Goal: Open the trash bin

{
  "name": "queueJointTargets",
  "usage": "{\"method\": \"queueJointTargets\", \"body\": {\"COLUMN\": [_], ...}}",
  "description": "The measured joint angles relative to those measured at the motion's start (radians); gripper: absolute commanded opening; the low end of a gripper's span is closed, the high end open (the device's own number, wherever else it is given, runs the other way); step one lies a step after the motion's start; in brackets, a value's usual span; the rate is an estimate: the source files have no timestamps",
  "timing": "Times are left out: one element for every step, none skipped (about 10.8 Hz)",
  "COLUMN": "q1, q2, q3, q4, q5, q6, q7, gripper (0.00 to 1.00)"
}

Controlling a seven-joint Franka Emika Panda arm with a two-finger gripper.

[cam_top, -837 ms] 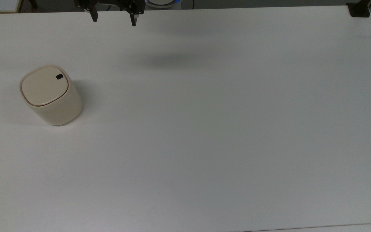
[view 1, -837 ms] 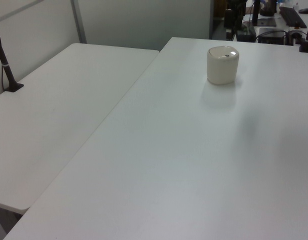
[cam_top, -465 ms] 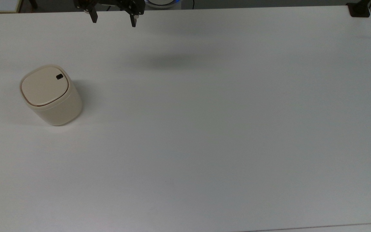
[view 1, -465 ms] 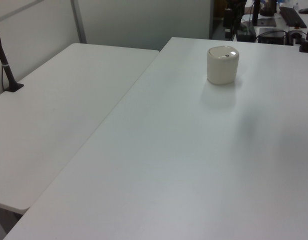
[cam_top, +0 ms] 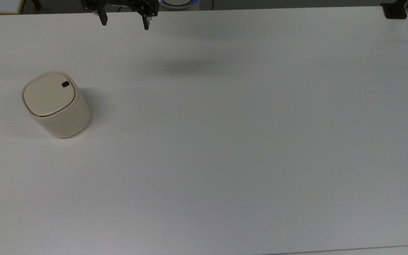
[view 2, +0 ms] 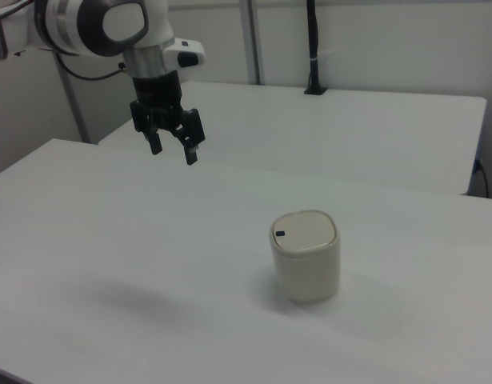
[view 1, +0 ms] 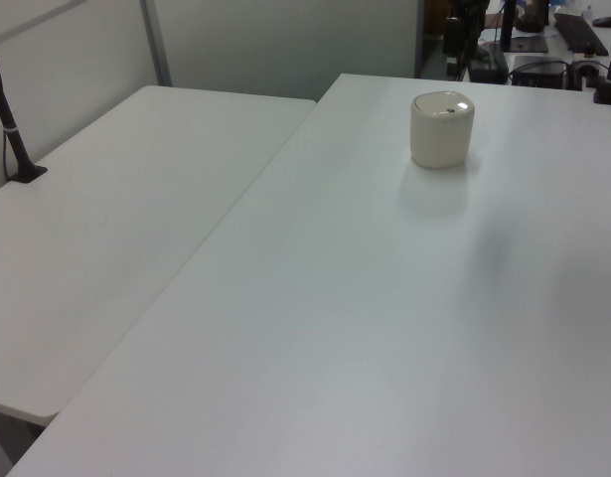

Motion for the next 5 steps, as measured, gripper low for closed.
{"method": "queueJointTargets", "body": {"q1": [0.0, 0.0, 0.0, 0.0, 0.0], "q2": [0.0, 0.0, 0.0, 0.0, 0.0], "q3": [-0.003, -0.006, -0.007, -0.007, -0.007], "q4": [0.0, 0.0, 0.0, 0.0, 0.0], "q5": [0.0, 0.002, 0.005, 0.009, 0.01], "q6": [0.0, 0.0, 0.0, 0.0, 0.0], "q7": [-0.001, -0.007, -0.009, -0.01, -0.01], "gripper": [0.81, 0.81, 0.74, 0.66, 0.59]}}
